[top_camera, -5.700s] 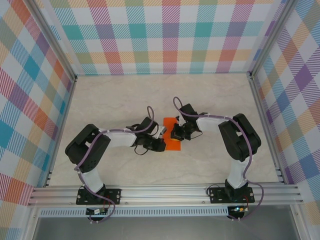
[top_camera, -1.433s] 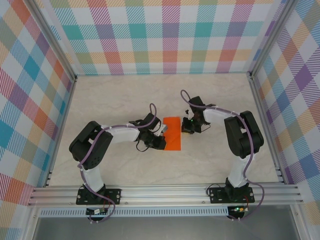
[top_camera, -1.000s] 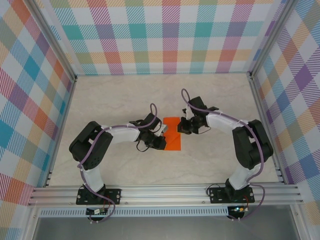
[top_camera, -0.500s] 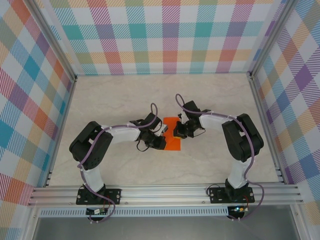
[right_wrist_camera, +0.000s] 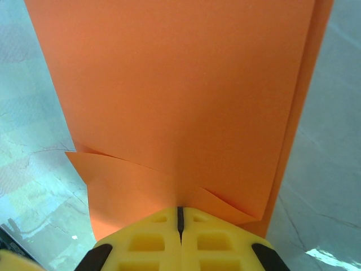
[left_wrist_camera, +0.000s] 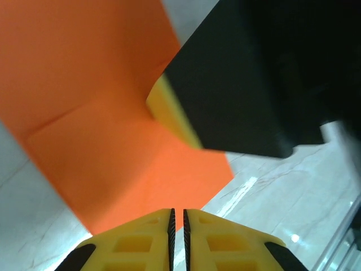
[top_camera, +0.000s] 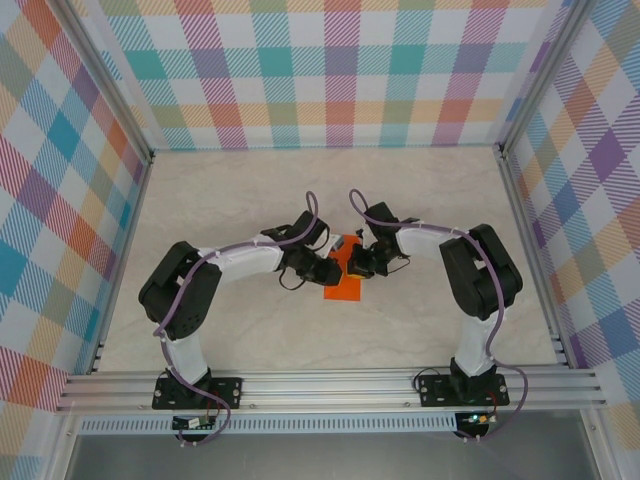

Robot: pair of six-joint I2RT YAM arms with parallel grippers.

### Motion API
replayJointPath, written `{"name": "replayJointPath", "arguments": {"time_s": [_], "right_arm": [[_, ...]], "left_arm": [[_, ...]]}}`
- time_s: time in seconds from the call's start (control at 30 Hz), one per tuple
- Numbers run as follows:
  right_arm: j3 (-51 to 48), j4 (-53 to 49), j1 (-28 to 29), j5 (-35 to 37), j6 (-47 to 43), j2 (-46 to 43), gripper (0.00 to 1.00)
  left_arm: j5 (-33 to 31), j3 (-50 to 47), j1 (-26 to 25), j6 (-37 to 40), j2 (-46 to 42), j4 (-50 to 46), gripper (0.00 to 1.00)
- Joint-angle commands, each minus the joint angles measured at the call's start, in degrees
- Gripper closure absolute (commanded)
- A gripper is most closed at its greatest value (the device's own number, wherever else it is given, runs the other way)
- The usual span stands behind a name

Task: Fold a paper plane with a square sheet of paper (fold left side to right side)
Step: Fold the triangle a second time at the center of the table.

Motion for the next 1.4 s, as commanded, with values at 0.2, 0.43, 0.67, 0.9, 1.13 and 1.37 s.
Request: {"name": "replayJointPath", "arguments": {"time_s": [0.2,0.43,0.67,0.9,1.13,1.37], "right_arm": [[-0.3,-3.2,0.0,3.6,-0.4,1.0,0.99],[-0.5,-3.7,0.0,4.0,-0.5,0.8,0.99],[-0.3,-4.2,0.0,4.9,-0.9,0.7,0.99],[-0.3,-4.5,0.0,5.0,-1.1,0.9,0.99],[0.1,-4.6,0.0,4.9,-1.3,1.0,0.99],[1.4,-2.3,0.0,1.1,-1.3,-1.9,0.91]], "left_arm": [[3.9,2.1,-0.2,1.1,5.1,0.5,0.89],[2.2,1.6,-0.2,1.8,7.1,-0.2,0.89],[0.1,-3.1,-0.1,1.8,4.6,-0.4,0.9],[0.3,-10.8,1.2,0.0,0.0,1.6,0.9],[0.3,-16.4,1.9,-0.7,-5.5,3.6,0.9],[1.5,-15.5,3.7,-0.9,-10.9,0.7,0.86]]}}
